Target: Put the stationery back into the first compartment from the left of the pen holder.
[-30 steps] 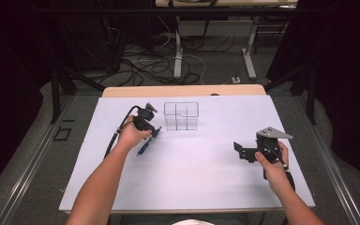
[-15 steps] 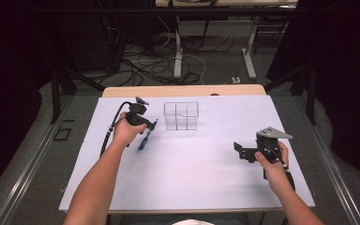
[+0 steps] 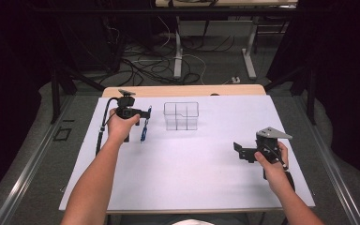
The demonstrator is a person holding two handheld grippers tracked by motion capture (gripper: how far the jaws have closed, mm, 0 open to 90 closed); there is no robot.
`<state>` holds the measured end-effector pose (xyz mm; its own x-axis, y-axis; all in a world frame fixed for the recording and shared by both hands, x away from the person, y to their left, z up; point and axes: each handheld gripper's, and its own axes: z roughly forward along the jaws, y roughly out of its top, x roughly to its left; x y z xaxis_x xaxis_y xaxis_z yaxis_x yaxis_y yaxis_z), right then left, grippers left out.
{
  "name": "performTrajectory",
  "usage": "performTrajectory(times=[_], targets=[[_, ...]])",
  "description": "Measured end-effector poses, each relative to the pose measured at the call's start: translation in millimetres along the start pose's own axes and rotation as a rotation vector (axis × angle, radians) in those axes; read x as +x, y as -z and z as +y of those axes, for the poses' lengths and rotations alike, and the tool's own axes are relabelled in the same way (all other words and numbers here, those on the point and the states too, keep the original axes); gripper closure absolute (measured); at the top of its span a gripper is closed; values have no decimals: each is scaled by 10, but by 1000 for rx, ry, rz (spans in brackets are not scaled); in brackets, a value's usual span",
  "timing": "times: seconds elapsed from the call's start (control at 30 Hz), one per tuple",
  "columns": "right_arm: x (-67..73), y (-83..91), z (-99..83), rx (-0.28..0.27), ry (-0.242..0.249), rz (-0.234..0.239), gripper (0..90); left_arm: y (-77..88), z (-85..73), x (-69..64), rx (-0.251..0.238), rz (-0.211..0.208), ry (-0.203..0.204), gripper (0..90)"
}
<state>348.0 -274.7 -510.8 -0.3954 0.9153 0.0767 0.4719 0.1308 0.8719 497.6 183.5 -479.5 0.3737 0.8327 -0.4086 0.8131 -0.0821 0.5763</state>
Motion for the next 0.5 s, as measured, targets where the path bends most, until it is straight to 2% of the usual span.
performTrajectory(times=[0.13,0.3,0.5], targets=[[6,0,-1,2,-3,0,0,86,19,6,-82,-4,47,795],[3,-5,-3,2,1,2,0,177,45,-12,-174,-3,82,795],[5,-6,-1,2,3,1,0,264,66,-18,-249,-30,107,795]])
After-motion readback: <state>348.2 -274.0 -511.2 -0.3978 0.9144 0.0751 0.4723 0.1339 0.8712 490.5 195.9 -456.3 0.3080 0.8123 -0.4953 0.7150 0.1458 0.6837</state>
